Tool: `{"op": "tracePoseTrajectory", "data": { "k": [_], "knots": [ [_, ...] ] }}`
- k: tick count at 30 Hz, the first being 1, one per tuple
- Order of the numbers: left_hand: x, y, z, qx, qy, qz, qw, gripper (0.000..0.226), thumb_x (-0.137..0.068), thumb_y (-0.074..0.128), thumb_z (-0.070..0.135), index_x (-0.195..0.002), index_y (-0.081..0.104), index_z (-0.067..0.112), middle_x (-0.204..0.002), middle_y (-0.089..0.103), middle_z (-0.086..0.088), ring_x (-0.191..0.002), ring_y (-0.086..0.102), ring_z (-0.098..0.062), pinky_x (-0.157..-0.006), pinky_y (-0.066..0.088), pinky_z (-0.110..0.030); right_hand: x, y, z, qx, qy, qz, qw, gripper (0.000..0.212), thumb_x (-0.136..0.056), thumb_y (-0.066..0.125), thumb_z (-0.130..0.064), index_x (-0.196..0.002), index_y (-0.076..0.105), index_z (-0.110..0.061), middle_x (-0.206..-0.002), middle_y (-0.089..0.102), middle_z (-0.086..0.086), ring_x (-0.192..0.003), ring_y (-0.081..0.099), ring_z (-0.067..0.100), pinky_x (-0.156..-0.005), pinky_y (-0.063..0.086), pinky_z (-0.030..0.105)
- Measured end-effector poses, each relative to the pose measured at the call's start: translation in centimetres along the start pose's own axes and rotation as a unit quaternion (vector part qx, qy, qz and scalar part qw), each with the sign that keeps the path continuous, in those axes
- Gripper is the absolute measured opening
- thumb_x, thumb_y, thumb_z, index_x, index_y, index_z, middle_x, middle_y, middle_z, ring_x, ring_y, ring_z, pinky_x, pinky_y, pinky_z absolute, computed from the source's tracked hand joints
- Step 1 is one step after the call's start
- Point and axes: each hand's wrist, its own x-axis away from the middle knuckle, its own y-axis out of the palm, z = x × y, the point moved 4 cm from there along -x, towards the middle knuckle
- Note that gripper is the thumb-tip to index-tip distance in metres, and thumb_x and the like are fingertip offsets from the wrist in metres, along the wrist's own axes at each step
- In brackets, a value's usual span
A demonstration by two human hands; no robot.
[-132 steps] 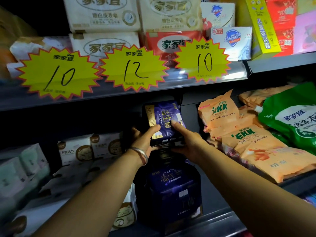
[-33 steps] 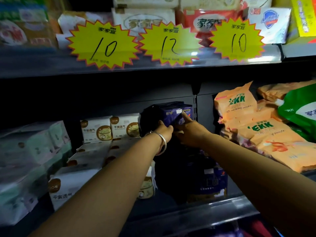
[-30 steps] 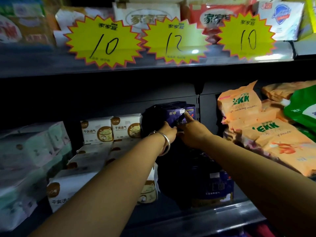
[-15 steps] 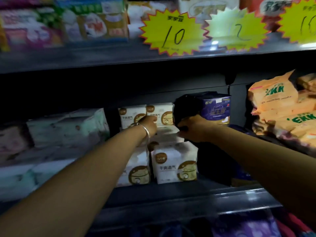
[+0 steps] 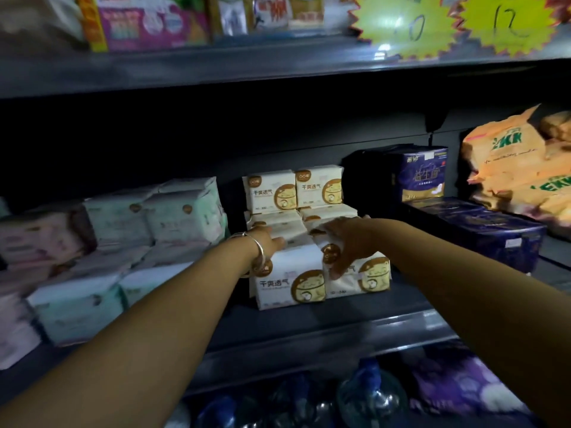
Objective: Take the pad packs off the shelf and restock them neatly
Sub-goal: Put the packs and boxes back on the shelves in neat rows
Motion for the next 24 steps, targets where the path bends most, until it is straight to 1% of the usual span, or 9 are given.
{"op": "tracePoseTrajectory", "data": {
  "k": [3, 7, 9, 12, 14, 16, 18, 20, 24],
  "knots": [
    [0.2, -0.2, -0.4, -0.002, 0.012, -0.003, 1.0, 0.062, -0.096, 0.043, 0.043, -0.148, 0.025, 0.014, -0.154, 0.022, -0.008, -0.138, 0.03, -0.026, -0.113, 0.026, -0.031, 0.5, 0.3, -0.8, -0.009, 0.001, 0.029, 1.0, 0.103, -0.067, 0.08, -0.046, -0.149, 0.02, -0.03, -0.155, 0.025, -0.001, -0.142, 0.022, 0.026, -0.117, 0.012, 0.043],
    [0.2, -0.3, -0.3, 0.03, 0.009, 0.016, 0.999, 0.062, -0.095, 0.047, 0.039, -0.146, 0.027, 0.011, -0.149, 0.032, -0.012, -0.133, 0.038, -0.028, -0.11, 0.032, -0.034, 1.1, 0.4, 0.5, 0.001, 0.044, 0.005, 0.999, 0.113, -0.064, 0.08, -0.05, -0.151, 0.01, -0.027, -0.158, 0.014, 0.002, -0.145, 0.01, 0.03, -0.117, 0.009, 0.048],
    [0.2, -0.3, -0.2, 0.035, -0.003, 0.011, 0.999, 0.061, -0.094, 0.047, 0.042, -0.145, 0.03, 0.012, -0.145, 0.038, -0.012, -0.127, 0.043, -0.03, -0.108, 0.036, -0.038, 1.1, 0.5, 0.8, 0.004, 0.06, 0.004, 0.998, 0.118, -0.061, 0.082, -0.049, -0.151, 0.009, -0.024, -0.157, 0.019, 0.004, -0.143, 0.018, 0.03, -0.116, 0.017, 0.047],
    [0.2, -0.4, -0.3, 0.056, -0.02, -0.004, 0.998, 0.059, -0.094, 0.048, 0.042, -0.144, 0.031, 0.015, -0.139, 0.043, -0.012, -0.121, 0.047, -0.03, -0.105, 0.04, -0.043, 0.4, 0.9, 0.7, -0.03, 0.053, 0.013, 0.998, 0.108, -0.059, 0.086, -0.04, -0.147, 0.025, -0.02, -0.145, 0.043, 0.005, -0.131, 0.041, 0.027, -0.109, 0.033, 0.042],
    [0.3, -0.5, -0.5, 0.066, -0.031, -0.012, 0.997, 0.061, -0.093, 0.049, 0.042, -0.145, 0.029, 0.018, -0.141, 0.04, -0.012, -0.122, 0.046, -0.03, -0.105, 0.04, -0.043, 0.2, 0.9, 0.6, -0.036, 0.049, 0.002, 0.998, 0.105, -0.059, 0.086, -0.042, -0.144, 0.03, -0.019, -0.141, 0.047, 0.005, -0.128, 0.044, 0.026, -0.108, 0.036, 0.041],
    [0.1, -0.8, -0.6, 0.066, -0.032, -0.022, 0.997, 0.059, -0.091, 0.052, 0.042, -0.142, 0.034, 0.019, -0.137, 0.044, -0.01, -0.118, 0.049, -0.028, -0.103, 0.042, -0.042, 0.3, 0.2, 0.5, -0.03, 0.049, -0.029, 0.998, 0.101, -0.066, 0.078, -0.051, -0.146, 0.027, -0.017, -0.147, 0.041, 0.004, -0.133, 0.039, 0.025, -0.111, 0.03, 0.04],
    [-0.1, -1.1, -0.5, 0.08, -0.029, -0.035, 0.996, 0.048, -0.089, 0.055, 0.041, -0.13, 0.047, 0.018, -0.123, 0.056, -0.009, -0.107, 0.057, -0.026, -0.096, 0.048, -0.041, 0.5, -1.3, 0.7, -0.045, 0.06, -0.051, 0.996, 0.09, -0.078, 0.059, -0.061, -0.148, 0.025, -0.015, -0.15, 0.035, 0.005, -0.137, 0.034, 0.025, -0.113, 0.025, 0.038],
    [-0.6, -1.4, -0.1, 0.113, -0.014, -0.031, 0.993, 0.04, -0.089, 0.053, 0.039, -0.122, 0.052, 0.019, -0.112, 0.063, -0.008, -0.099, 0.062, -0.027, -0.092, 0.051, -0.042, -0.5, -2.8, 1.4, -0.108, 0.082, -0.026, 0.99, 0.083, -0.085, 0.044, -0.064, -0.147, 0.028, -0.012, -0.151, 0.033, 0.008, -0.138, 0.032, 0.027, -0.115, 0.023, 0.038],
    [-3.0, -1.7, -0.2, 0.087, -0.023, 0.003, 0.996, 0.053, -0.095, 0.042, 0.035, -0.142, 0.032, 0.014, -0.136, 0.049, -0.013, -0.118, 0.051, -0.033, -0.103, 0.042, -0.044, -3.4, -2.9, 2.8, -0.081, 0.121, 0.034, 0.989, 0.075, -0.092, 0.028, -0.062, -0.144, 0.033, -0.008, -0.148, 0.036, 0.014, -0.134, 0.036, 0.028, -0.112, 0.026, 0.038]
  ]
}}
